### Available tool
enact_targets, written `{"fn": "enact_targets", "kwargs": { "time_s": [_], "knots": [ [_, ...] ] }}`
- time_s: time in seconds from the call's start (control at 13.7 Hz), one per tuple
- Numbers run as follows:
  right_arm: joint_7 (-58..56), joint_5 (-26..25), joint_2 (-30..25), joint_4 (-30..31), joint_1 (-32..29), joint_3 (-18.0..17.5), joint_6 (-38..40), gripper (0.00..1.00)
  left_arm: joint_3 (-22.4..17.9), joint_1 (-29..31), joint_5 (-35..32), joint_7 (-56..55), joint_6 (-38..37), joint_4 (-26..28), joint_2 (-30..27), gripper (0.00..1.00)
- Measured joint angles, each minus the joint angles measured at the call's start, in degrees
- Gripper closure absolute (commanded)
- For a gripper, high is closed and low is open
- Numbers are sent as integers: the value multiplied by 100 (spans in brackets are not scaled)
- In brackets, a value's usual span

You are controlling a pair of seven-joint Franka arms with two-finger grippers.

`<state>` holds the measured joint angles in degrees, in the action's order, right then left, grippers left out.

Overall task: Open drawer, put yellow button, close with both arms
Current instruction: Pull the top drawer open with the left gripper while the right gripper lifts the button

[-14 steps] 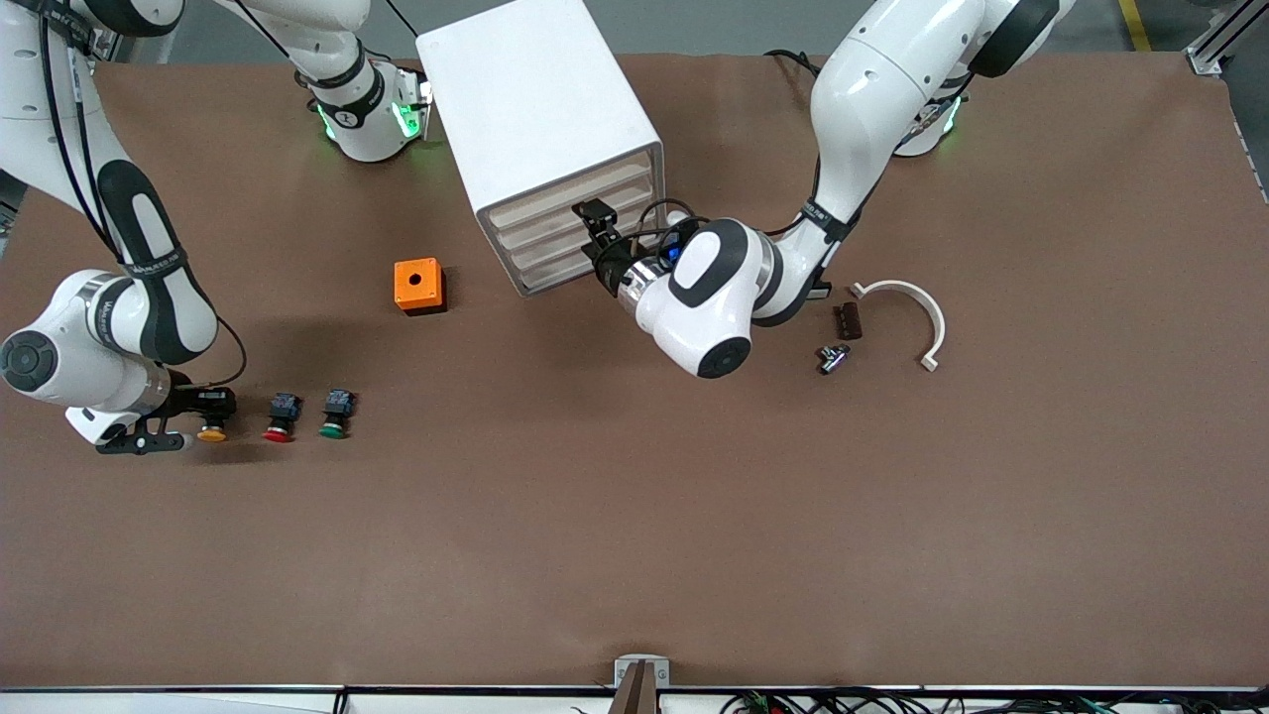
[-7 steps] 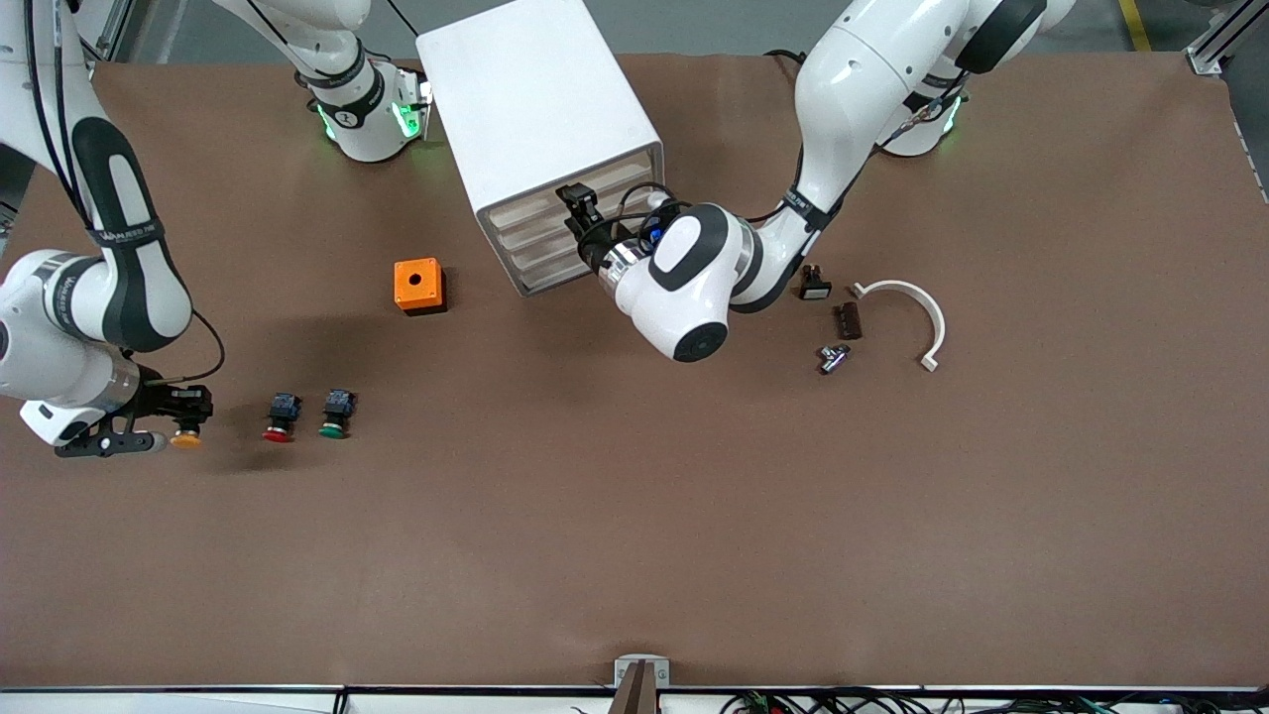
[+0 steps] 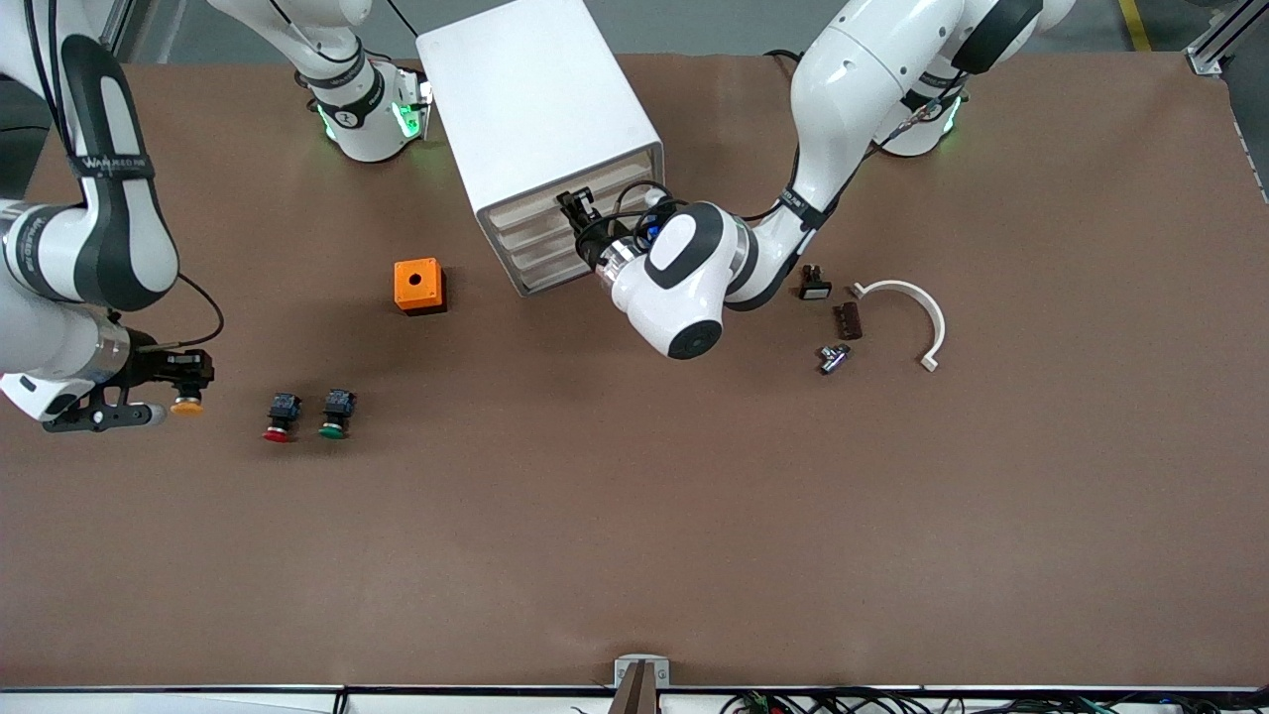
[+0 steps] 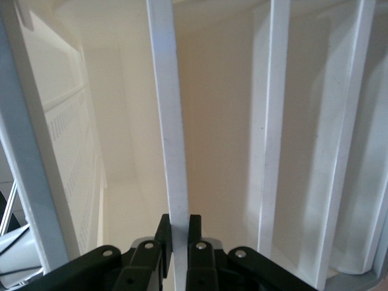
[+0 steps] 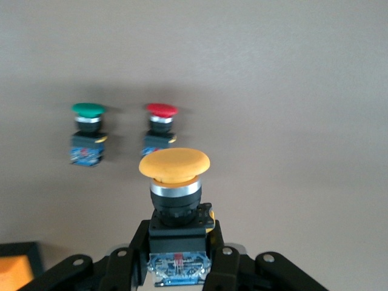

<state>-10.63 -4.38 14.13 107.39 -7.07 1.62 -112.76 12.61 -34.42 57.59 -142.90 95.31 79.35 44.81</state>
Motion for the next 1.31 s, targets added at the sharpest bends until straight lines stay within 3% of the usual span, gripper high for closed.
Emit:
{"fn": "enact_targets", "kwargs": {
  "time_s": [0.44, 0.73, 1.02, 1.31],
  "knots": [
    [1622, -2, -905, -163, 944, -26, 1486, 83, -36, 358, 17, 5, -15, -52, 2, 90],
    [2462, -3, -980, -644, 1470, -29, 2340, 84, -41, 846, 67, 108, -8, -129, 4, 90],
    [4133, 2, -980, -1103, 2347, -44, 2964, 83, -70, 1194, 379, 179, 21, -146, 40, 89],
    [5728, 182, -976, -1191, 3218, -59, 3012, 86, -85, 1432, 728, 426, 24, -175, 92, 61]
  ]
}}
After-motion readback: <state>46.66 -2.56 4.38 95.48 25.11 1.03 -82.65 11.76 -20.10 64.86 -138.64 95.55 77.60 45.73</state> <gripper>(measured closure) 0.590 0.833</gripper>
